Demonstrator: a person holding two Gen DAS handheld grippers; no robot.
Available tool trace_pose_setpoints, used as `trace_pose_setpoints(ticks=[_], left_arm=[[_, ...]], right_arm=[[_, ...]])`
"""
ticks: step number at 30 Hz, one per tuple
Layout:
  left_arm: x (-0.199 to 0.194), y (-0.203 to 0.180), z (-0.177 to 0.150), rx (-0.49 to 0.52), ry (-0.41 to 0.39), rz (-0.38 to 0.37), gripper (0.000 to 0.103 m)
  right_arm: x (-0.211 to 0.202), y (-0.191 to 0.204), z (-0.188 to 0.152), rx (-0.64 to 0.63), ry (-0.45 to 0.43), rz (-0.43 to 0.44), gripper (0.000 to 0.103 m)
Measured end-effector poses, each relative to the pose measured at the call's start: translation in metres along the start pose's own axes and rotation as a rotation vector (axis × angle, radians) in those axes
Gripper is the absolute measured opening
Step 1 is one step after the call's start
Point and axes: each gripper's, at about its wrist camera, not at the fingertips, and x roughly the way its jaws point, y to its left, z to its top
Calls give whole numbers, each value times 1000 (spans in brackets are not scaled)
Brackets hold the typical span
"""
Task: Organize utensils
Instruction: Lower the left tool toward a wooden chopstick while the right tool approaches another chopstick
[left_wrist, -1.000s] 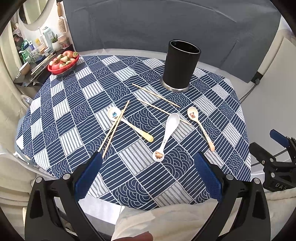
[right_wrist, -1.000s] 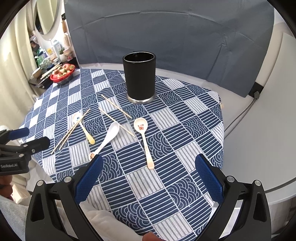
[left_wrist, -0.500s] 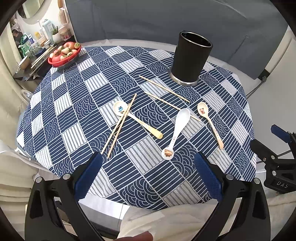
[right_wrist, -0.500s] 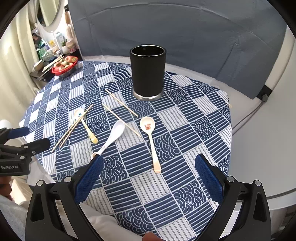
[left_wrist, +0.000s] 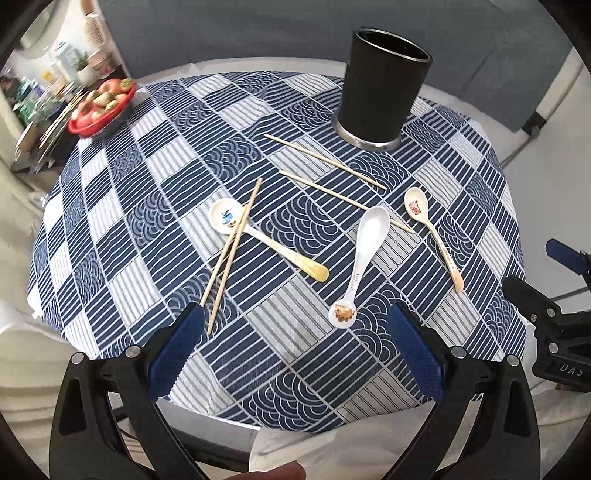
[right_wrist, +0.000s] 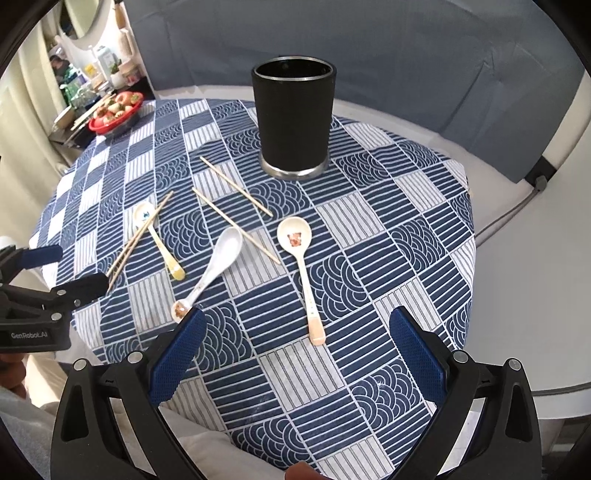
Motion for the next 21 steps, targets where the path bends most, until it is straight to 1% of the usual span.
trace_pose_setpoints(ticks=[5,12,21], left_arm=[[17,1,8,11,46,-31,97],[40,22,16,-25,94,12,97],[70,63,15,-69,165,66,97]], right_arm=[[15,0,6,-6,32,-8,95],[39,8,21,-48,71,-17,95],[82,20,59,-104,111,-15,95]])
